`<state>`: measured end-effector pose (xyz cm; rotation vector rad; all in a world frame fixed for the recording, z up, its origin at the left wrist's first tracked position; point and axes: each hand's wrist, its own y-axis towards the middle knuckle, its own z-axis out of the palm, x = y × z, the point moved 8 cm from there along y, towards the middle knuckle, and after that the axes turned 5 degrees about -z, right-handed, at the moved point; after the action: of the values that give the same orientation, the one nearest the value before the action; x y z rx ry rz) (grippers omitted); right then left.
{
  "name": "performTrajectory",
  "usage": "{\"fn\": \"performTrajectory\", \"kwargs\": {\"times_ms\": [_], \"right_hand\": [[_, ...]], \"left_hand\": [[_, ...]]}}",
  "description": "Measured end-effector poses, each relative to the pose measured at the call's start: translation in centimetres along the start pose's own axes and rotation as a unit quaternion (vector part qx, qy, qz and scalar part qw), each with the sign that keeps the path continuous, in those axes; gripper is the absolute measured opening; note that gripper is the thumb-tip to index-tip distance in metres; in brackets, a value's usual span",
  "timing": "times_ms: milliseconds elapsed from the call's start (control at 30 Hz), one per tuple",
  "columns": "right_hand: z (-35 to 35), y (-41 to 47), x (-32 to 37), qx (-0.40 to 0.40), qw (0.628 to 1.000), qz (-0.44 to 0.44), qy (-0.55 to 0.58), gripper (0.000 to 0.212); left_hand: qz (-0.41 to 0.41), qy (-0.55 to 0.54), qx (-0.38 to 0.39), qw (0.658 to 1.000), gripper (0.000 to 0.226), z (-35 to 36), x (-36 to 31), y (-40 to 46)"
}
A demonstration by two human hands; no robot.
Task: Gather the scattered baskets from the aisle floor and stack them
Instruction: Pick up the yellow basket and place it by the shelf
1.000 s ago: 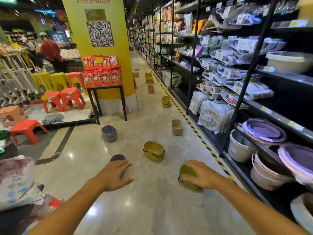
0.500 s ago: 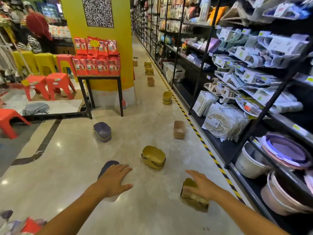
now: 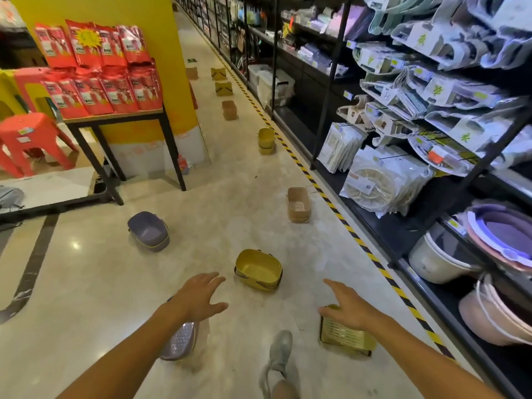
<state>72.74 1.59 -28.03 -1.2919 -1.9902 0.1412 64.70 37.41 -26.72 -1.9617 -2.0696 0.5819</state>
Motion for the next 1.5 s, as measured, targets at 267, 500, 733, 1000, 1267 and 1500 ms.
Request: {"fn": "performTrajectory", "kwargs": {"times_ms": [267, 500, 733, 1000, 1267, 1500], "right_hand": [[-5.1, 18.9, -3.8, 0.017, 0.998, 0.051, 0.042, 0.098], [-5.1, 29.0, -7.3, 0.034, 0.987, 0.133, 0.081, 0.099], [0.9, 37.6, -12.2, 0.05, 0.974, 0.202, 0.09, 0.102], [17.1, 51.3, -18.9, 0.113, 0.957, 0.238, 0.121, 0.106], [34.3, 65.6, -26.7, 0.058, 0.914, 0.286, 0.282, 0.146], [38.8, 70.0, -29.0, -0.101, 0.897, 0.179, 0.391, 0.141]], "left_hand": [[-0.031, 0.014, 0.047, 0.998, 0.08, -3.8, 4.5, 19.5], [-0.04, -0.045, 0.112, 0.992, 0.083, -2.0, 6.4, 32.1], [-0.061, -0.058, 0.197, 0.977, 0.088, 7.2, 11.4, 43.3], [-0.048, -0.069, 0.266, 0.96, 0.093, 24.3, 17.3, 56.8], [-0.092, -0.179, 0.273, 0.941, 0.115, 42.2, 21.6, 68.4], [-0.107, -0.298, 0.231, 0.92, 0.141, 48.1, 21.9, 73.0]]}}
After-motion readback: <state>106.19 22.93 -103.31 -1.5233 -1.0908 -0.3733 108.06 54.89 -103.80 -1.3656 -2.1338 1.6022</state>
